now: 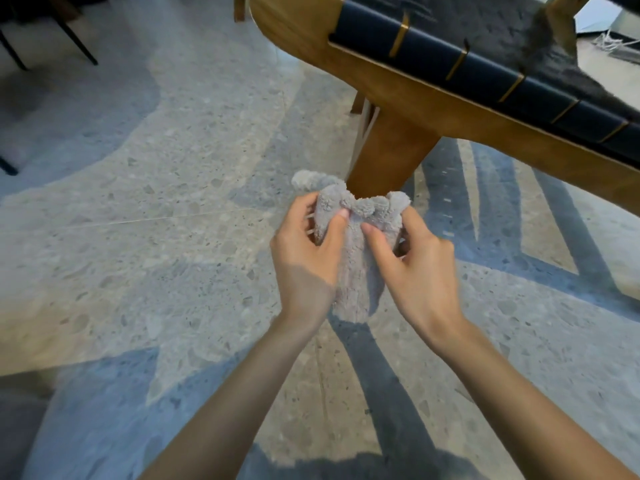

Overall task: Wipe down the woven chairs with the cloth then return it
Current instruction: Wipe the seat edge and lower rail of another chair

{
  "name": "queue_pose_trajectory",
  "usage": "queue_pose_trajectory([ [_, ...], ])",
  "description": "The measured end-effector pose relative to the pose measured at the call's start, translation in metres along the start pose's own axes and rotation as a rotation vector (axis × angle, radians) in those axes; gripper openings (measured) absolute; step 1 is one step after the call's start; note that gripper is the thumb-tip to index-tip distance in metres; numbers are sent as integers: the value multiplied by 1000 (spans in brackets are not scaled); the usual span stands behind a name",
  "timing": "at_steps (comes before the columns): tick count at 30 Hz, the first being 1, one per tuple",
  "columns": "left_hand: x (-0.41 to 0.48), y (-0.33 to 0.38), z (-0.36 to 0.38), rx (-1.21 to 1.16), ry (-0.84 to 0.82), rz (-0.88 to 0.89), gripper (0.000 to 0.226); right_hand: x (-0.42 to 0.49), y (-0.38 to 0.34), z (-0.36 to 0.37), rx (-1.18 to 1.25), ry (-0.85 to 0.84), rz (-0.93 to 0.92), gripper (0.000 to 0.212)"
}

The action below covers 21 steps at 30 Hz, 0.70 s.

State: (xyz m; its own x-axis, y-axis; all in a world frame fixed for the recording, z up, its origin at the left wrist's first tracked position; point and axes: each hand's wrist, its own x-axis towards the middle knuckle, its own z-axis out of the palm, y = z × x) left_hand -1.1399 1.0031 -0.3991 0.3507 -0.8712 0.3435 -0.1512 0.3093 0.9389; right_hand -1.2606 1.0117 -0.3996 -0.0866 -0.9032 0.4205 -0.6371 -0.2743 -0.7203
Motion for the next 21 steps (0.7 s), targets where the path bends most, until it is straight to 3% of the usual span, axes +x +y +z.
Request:
queue_pose_trajectory([
  [6, 0, -18, -16, 179, 58, -58, 17, 3, -2, 35, 96, -150, -4, 8],
  [10, 17, -20, -29, 296, 73, -179, 17, 19, -13, 50, 159, -364, 17, 5],
  [12, 25, -14, -39, 367, 68, -267, 9, 31, -21, 49, 148, -516, 39, 14],
  [14, 32, 2, -50, 412, 83, -363, 10, 46, -33, 41, 120, -706, 120, 10],
  [17, 37, 48, -64, 417, 121, -467, 9, 69, -63, 16, 194, -904, 211, 31],
  [21, 51, 135, -83, 377, 140, -559, 11, 104, -126, -32, 215, -1026, 225, 12],
])
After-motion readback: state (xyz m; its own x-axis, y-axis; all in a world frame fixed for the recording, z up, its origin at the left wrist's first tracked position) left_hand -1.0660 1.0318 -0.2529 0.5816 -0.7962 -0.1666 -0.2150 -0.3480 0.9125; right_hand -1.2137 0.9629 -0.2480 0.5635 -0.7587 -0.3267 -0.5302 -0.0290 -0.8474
